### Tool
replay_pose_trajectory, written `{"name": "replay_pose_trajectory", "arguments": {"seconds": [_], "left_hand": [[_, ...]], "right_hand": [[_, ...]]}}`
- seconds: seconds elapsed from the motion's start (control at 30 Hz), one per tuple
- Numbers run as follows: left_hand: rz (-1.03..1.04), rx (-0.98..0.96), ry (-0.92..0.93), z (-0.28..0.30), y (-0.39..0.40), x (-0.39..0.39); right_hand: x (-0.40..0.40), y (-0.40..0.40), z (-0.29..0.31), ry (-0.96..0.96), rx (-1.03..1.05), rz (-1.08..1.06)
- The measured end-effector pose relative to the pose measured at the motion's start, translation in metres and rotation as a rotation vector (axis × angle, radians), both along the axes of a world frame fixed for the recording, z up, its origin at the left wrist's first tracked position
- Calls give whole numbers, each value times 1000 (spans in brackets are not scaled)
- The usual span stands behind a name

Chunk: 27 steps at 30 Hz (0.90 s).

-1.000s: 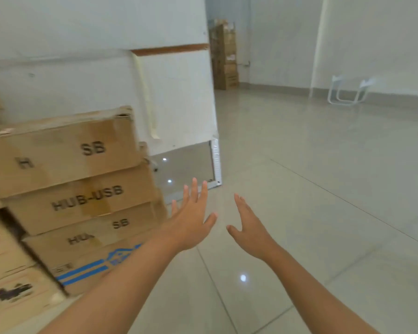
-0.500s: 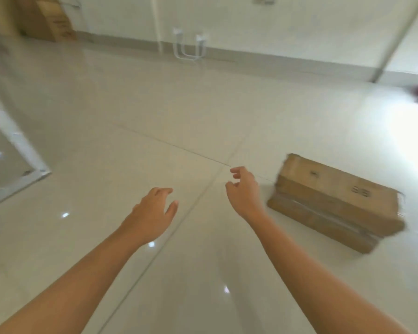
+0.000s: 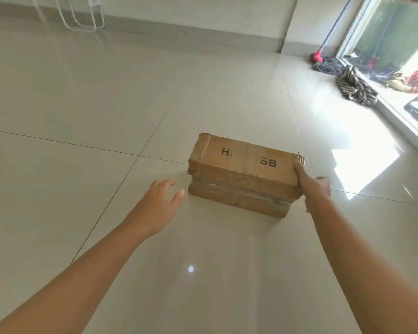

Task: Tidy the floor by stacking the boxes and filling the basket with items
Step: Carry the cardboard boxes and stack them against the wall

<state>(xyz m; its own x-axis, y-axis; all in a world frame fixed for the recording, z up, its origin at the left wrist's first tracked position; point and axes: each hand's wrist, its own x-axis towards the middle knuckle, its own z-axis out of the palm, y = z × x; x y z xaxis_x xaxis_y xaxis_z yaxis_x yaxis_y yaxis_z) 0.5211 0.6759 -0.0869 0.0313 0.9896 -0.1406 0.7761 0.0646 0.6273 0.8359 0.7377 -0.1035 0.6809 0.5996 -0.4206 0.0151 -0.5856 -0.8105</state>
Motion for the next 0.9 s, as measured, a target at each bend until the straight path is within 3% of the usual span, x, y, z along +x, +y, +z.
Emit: {"name": "replay_pose_trajectory", "arguments": {"seconds": [0.07, 0.2, 0.33, 0.43, 0.5, 0.6, 0.73, 0.9], "left_hand": [[66, -1, -49, 2, 6, -6], [195, -36, -194, 2, 12, -17], [345, -138, -489, 2, 4, -24], [433, -349, -766, 3, -14, -23], [398, -408, -724, -6, -34, -20], [413, -324, -666, -13, -69, -24], [540, -272, -782, -6, -102, -59], [664, 24, -848, 28, -153, -145]], "right_hand": [[2, -4, -7, 229, -27, 228], [-5, -9, -9, 277, 105, 495], [-11, -34, -19, 322, 193, 703], [-13, -62, -27, 433, 59, 954], [-22, -75, -27, 567, -34, 1010], [-41, -79, -18, 659, -56, 988], [-86, -73, 2, 582, -76, 1054], [-182, -82, 32, 669, 23, 1213]]}}
